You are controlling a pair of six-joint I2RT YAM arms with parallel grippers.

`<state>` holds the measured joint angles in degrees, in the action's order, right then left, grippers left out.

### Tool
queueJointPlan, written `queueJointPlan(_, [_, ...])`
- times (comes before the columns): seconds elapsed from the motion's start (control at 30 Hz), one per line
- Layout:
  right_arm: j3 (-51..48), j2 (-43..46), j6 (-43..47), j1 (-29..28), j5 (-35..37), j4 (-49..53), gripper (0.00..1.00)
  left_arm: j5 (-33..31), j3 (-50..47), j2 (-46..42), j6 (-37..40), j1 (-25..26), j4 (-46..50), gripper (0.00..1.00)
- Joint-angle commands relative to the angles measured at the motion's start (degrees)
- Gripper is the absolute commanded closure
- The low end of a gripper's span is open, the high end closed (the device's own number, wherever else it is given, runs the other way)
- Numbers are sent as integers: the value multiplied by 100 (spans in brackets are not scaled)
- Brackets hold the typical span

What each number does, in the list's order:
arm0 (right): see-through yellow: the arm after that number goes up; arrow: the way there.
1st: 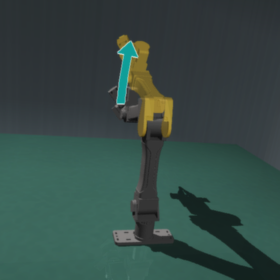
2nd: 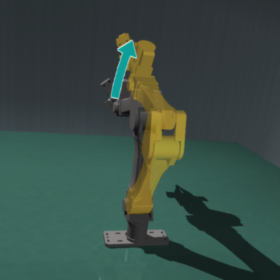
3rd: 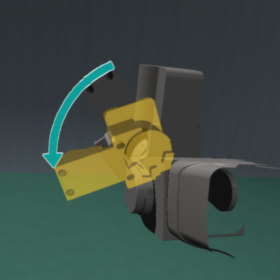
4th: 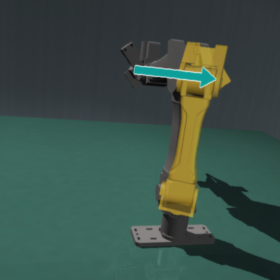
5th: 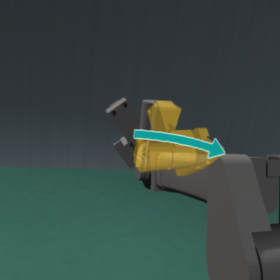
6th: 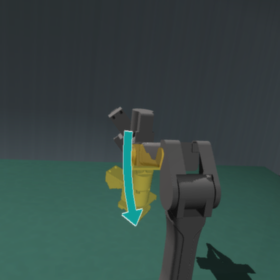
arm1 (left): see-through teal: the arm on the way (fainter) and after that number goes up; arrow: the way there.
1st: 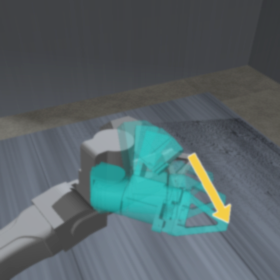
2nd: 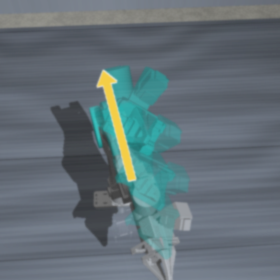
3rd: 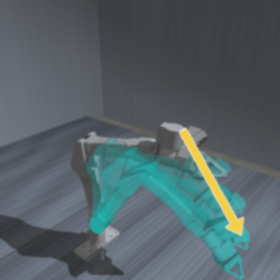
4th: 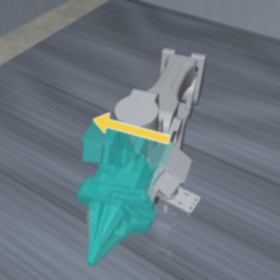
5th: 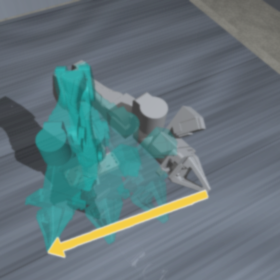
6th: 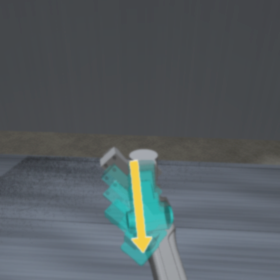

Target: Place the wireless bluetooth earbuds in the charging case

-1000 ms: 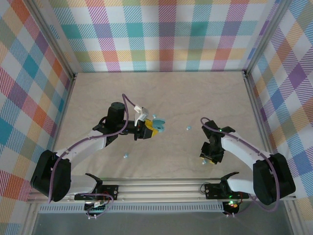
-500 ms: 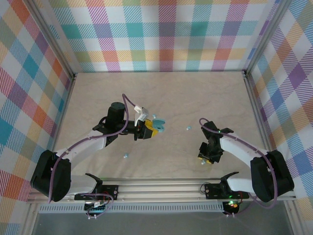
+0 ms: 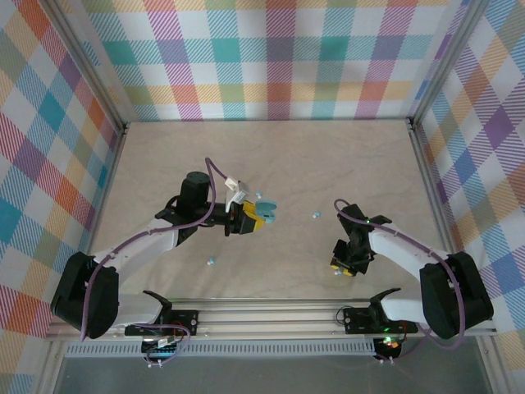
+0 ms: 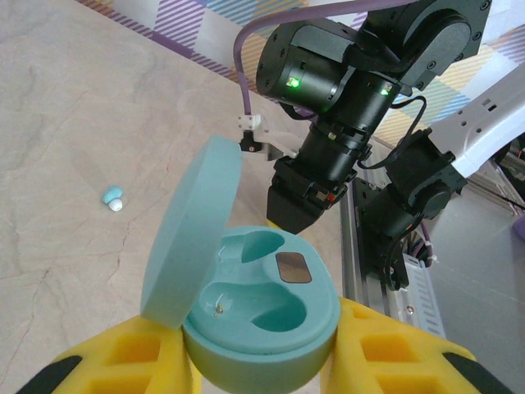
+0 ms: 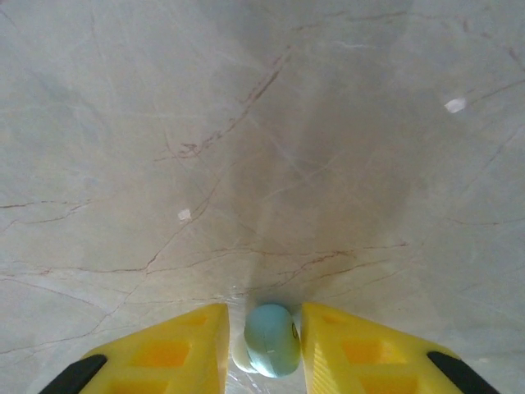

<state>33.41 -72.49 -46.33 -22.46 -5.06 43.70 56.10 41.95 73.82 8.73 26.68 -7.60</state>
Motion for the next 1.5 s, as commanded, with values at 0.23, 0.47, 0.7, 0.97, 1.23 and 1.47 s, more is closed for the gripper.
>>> queueJointPlan(0.23, [177,24,42,36,80,147,82,106,97,-175,234,-75,50,85])
queueJointPlan(0.47, [702,107,344,25,274,472,88,-5,49,-230,234,-75,-57,85])
queueJointPlan(0.7, [1762,208,713,-70,363,974,92,-149,-68,-273,155,-75,-382,85])
queueJointPlan(0.97, [3406,97,1181,-960,419,1263,93,-290,-179,-311,215,-67,-900,85])
queueJointPlan(1.23, [4847,-226,1724,-1968,380,1378,94,-283,-114,-426,726,-68,-681,85])
queueJointPlan(1.47, [5371,-694,1922,-2497,23,1158,94,-266,-82,-393,647,-66,-669,85])
